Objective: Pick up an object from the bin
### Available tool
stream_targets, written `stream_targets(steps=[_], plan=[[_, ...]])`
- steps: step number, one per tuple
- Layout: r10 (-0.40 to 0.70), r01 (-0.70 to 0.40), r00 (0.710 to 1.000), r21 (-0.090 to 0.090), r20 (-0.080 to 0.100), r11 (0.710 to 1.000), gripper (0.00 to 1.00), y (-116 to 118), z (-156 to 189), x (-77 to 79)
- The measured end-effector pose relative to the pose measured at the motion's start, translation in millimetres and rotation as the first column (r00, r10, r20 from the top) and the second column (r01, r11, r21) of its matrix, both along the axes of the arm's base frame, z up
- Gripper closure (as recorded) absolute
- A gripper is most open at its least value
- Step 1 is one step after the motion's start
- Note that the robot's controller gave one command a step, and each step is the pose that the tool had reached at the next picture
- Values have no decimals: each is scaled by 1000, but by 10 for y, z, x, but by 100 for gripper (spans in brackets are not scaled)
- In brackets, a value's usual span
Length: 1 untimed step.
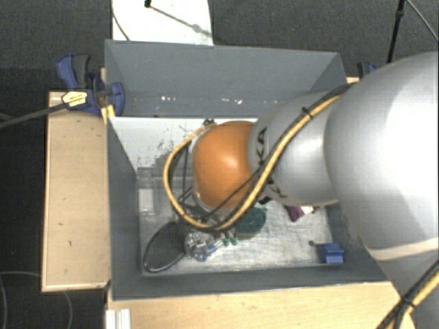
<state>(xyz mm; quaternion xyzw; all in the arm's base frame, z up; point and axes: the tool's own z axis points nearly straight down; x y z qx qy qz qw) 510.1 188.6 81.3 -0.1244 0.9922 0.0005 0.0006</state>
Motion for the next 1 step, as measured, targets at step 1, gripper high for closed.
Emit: stream_targets(steps=[1], plan=[[-36,36,999,2,8,999,100,-47,1314,-13]])
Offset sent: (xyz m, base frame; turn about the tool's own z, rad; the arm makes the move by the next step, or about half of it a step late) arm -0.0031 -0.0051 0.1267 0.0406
